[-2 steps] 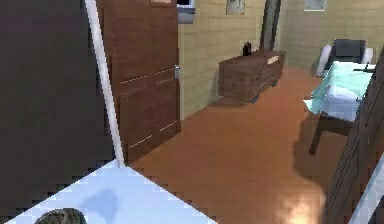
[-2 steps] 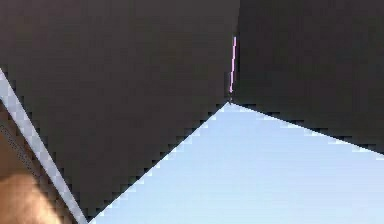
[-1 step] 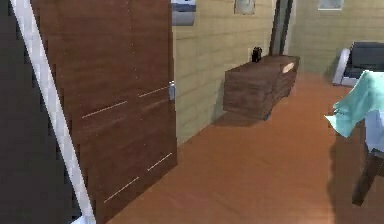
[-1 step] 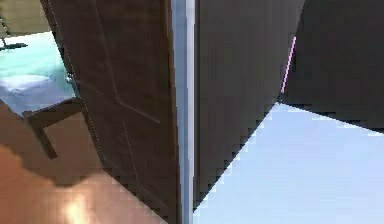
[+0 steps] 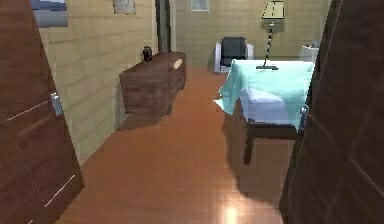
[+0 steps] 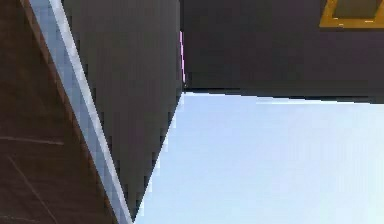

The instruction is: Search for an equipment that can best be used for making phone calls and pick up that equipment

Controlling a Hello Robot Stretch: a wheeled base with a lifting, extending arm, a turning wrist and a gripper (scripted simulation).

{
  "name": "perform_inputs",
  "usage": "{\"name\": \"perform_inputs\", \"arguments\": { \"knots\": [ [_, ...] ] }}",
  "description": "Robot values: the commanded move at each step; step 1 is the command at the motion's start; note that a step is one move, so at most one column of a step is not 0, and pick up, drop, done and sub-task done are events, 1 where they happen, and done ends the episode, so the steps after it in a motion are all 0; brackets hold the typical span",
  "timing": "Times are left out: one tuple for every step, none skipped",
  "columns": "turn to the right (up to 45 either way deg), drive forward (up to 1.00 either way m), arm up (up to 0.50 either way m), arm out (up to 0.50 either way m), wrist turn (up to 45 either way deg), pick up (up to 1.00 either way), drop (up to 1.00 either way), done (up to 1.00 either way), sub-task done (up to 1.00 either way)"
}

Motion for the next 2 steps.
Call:
{"name": "perform_inputs", "arguments": {
  "knots": [
    [0.0, 1.00, 0.00, 0.00, 0.0, 0.00, 0.00, 0.00, 0.00],
    [3.0, 0.00, 0.00, 0.00, 0.0, 0.00, 0.00, 0.00, 0.00]
  ]
}}
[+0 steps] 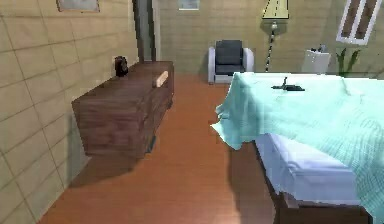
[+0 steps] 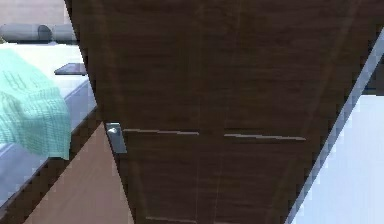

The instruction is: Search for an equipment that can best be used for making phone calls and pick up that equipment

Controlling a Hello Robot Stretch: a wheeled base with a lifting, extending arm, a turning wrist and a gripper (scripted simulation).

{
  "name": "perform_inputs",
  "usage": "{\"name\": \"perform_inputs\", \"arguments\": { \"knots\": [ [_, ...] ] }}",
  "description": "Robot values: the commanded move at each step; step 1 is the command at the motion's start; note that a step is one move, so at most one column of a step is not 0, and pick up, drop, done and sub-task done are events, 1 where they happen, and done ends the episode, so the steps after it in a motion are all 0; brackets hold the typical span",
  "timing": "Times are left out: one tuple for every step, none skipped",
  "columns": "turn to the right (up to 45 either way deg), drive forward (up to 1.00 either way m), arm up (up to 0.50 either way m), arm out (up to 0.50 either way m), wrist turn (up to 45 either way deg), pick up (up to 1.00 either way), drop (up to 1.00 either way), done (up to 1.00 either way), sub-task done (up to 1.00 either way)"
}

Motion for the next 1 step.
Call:
{"name": "perform_inputs", "arguments": {
  "knots": [
    [0.0, 1.00, 0.00, 0.00, 0.0, 0.00, 0.00, 0.00, 0.00]
  ]
}}
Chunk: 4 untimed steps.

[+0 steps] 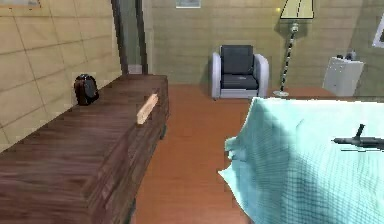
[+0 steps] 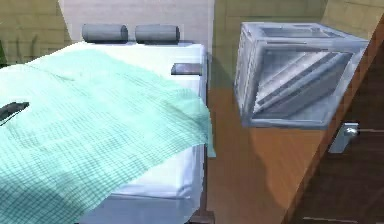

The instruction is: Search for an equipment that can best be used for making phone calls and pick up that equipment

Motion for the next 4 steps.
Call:
{"name": "perform_inputs", "arguments": {
  "knots": [
    [0.0, 1.00, 0.00, 0.00, 0.0, 0.00, 0.00, 0.00, 0.00],
    [0.0, 0.65, 0.00, 0.00, 0.0, 0.00, 0.00, 0.00, 0.00],
    [3.0, 0.00, 0.00, 0.00, 0.0, 0.00, 0.00, 0.00, 0.00],
    [0.0, 0.45, 0.00, 0.00, 0.0, 0.00, 0.00, 0.00, 0.00]
  ]
}}
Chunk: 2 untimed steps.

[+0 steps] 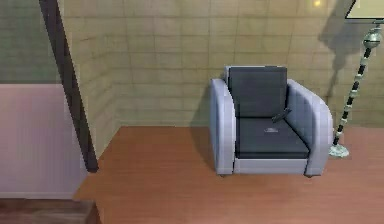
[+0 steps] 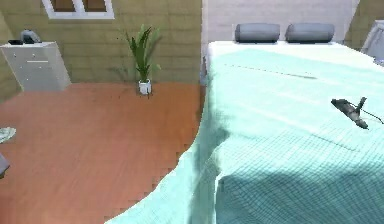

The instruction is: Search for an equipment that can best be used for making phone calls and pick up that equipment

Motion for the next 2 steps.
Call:
{"name": "perform_inputs", "arguments": {
  "knots": [
    [21.0, 0.00, 0.00, 0.00, 0.0, 0.00, 0.00, 0.00, 0.00],
    [0.0, 1.00, 0.00, 0.00, 0.0, 0.00, 0.00, 0.00, 0.00]
  ]
}}
